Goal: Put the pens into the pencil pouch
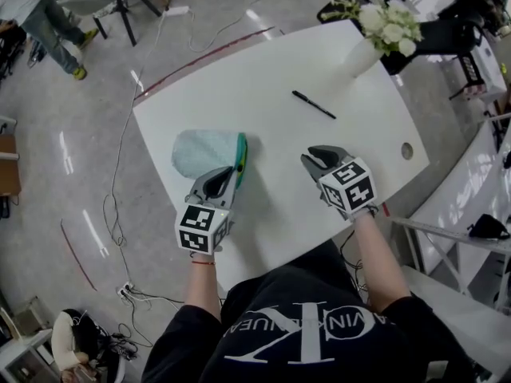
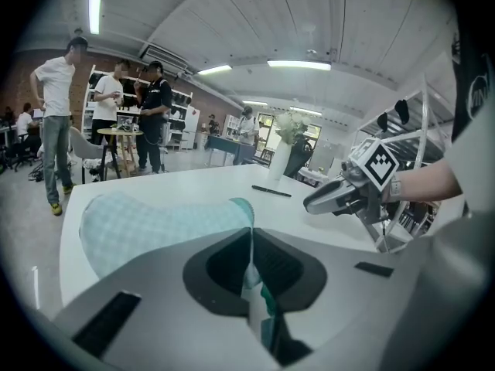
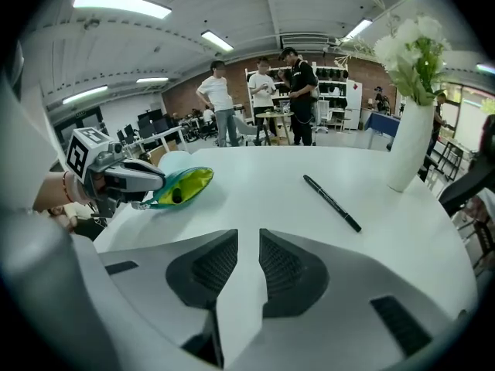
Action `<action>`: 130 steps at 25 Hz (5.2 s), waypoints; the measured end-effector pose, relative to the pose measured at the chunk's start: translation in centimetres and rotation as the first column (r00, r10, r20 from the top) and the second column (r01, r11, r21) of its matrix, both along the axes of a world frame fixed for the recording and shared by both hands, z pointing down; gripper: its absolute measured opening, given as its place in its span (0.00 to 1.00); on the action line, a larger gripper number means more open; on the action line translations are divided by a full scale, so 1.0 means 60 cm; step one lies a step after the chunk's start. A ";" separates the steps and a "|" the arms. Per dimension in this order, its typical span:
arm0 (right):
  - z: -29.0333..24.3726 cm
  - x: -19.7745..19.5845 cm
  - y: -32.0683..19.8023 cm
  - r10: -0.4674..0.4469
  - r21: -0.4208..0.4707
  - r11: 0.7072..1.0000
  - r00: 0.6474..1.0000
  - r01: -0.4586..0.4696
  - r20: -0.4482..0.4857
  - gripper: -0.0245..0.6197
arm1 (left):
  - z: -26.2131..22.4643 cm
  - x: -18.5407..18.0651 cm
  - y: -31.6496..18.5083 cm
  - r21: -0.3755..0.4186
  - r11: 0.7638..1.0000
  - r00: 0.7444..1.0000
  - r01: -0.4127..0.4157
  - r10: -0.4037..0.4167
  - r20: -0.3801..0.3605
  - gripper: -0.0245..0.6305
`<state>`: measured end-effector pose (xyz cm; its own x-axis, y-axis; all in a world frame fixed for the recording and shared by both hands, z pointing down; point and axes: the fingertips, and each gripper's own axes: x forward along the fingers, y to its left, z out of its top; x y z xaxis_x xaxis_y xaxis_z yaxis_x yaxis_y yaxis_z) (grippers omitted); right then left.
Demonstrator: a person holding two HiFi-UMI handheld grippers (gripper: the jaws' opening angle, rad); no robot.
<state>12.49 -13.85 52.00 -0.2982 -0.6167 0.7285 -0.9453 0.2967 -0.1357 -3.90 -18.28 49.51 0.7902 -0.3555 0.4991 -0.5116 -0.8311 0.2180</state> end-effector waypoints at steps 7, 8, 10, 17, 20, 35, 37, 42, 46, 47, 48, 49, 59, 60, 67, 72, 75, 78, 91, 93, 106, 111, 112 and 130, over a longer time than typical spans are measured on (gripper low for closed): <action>0.003 0.084 -0.026 0.022 0.011 1.000 0.999 -0.021 -0.029 0.19 | -0.002 -0.004 0.003 -0.003 0.997 0.996 0.082 -0.082 0.017 0.06; 0.003 0.100 -0.033 0.025 0.014 1.000 0.999 -0.024 -0.032 0.19 | -0.003 -0.003 0.001 0.000 0.995 0.995 0.101 -0.101 0.022 0.06; 0.006 0.127 -0.046 0.017 0.015 1.000 0.999 -0.016 -0.041 0.19 | -0.007 -0.002 -0.003 0.003 0.988 0.988 0.152 -0.152 0.029 0.06; 0.023 0.185 -0.090 -0.065 0.018 0.998 0.992 0.068 -0.107 0.20 | -0.012 0.008 -0.002 0.022 0.957 0.954 0.289 -0.290 0.069 0.06; 0.034 0.200 -0.101 -0.090 -0.001 0.996 0.989 0.090 -0.114 0.20 | -0.014 0.009 -0.002 0.032 0.943 0.940 0.330 -0.332 0.080 0.06; 0.064 0.199 -0.103 -0.226 -0.054 0.974 0.970 0.222 -0.088 0.16 | -0.025 0.009 0.008 0.063 0.889 0.885 0.454 -0.458 0.086 0.06; 0.064 0.199 -0.104 -0.235 -0.052 0.972 0.968 0.231 -0.086 0.14 | -0.025 0.009 0.010 0.065 0.881 0.877 0.468 -0.472 0.085 0.06; 0.066 0.202 -0.105 -0.250 -0.048 0.968 0.965 0.246 -0.086 0.11 | -0.027 0.010 0.013 0.069 0.862 0.858 0.503 -0.507 0.077 0.06; 0.063 0.199 -0.102 -0.279 -0.044 0.960 0.957 0.276 -0.076 0.11 | -0.026 0.013 0.018 0.071 0.852 0.849 0.518 -0.523 0.079 0.06; 0.059 0.193 -0.100 -0.285 -0.040 0.958 0.957 0.283 -0.058 0.11 | -0.026 0.013 0.019 0.073 0.851 0.848 0.520 -0.524 0.080 0.06; 0.056 0.186 -0.097 -0.293 -0.036 0.956 0.955 0.291 -0.041 0.11 | -0.026 0.012 0.020 0.074 0.850 0.846 0.521 -0.526 0.082 0.06; 0.052 0.178 -0.094 -0.303 -0.031 0.953 0.953 0.302 -0.029 0.11 | -0.025 0.012 0.021 0.075 0.849 0.845 0.524 -0.529 0.082 0.06; 0.004 0.074 -0.058 -0.431 0.011 0.902 0.901 0.431 0.049 0.11 | -0.031 -0.004 0.025 0.076 0.840 0.838 0.537 -0.541 0.073 0.06; 0.000 0.062 -0.053 -0.444 0.014 0.896 0.894 0.444 0.055 0.11 | -0.031 -0.005 0.025 0.074 0.841 0.838 0.536 -0.540 0.072 0.06; -0.021 -0.011 -0.022 -0.515 0.030 0.857 0.851 0.515 0.101 0.11 | -0.031 -0.014 0.025 0.066 0.846 0.844 0.528 -0.532 0.065 0.06; -0.023 -0.058 -0.003 -0.563 0.030 0.825 0.818 0.564 0.120 0.11 | -0.027 -0.021 0.022 0.058 0.848 0.847 0.526 -0.529 0.055 0.06; -0.020 -0.080 0.008 -0.593 0.020 0.804 0.797 0.595 0.116 0.11 | -0.025 -0.025 0.021 0.051 0.851 0.850 0.523 -0.525 0.046 0.06; -0.017 -0.100 0.016 -0.619 0.011 0.783 0.778 0.622 0.105 0.11 | -0.025 -0.027 0.021 0.049 0.858 0.857 0.512 -0.514 0.041 0.06; -0.010 -0.166 -0.002 -0.643 -0.016 0.764 0.763 0.645 0.074 0.11 | -0.022 -0.015 0.039 0.017 0.899 0.899 0.438 -0.438 -0.001 0.06; -0.008 -0.174 -0.004 -0.641 -0.023 0.765 0.764 0.643 0.071 0.11 | -0.023 -0.015 0.043 0.012 0.903 0.903 0.429 -0.429 -0.009 0.06; -0.011 -0.230 -0.032 -0.648 -0.015 0.760 0.760 0.650 0.050 0.11 | -0.029 -0.010 0.052 0.004 0.922 0.921 0.388 -0.388 -0.035 0.06; -0.020 -0.248 -0.046 -0.638 0.017 0.770 0.768 0.638 0.048 0.11 | -0.031 -0.003 0.056 0.001 0.929 0.928 0.369 -0.369 -0.046 0.06; -0.020 -0.250 -0.049 -0.633 0.026 0.774 0.772 0.633 0.044 0.11 | -0.031 -0.002 0.057 0.001 0.930 0.929 0.367 -0.367 -0.047 0.06; -0.003 -0.213 -0.038 -0.604 0.044 0.797 0.795 0.603 0.053 0.17 | -0.027 -0.005 0.043 -0.005 0.923 0.922 0.385 -0.385 -0.049 0.06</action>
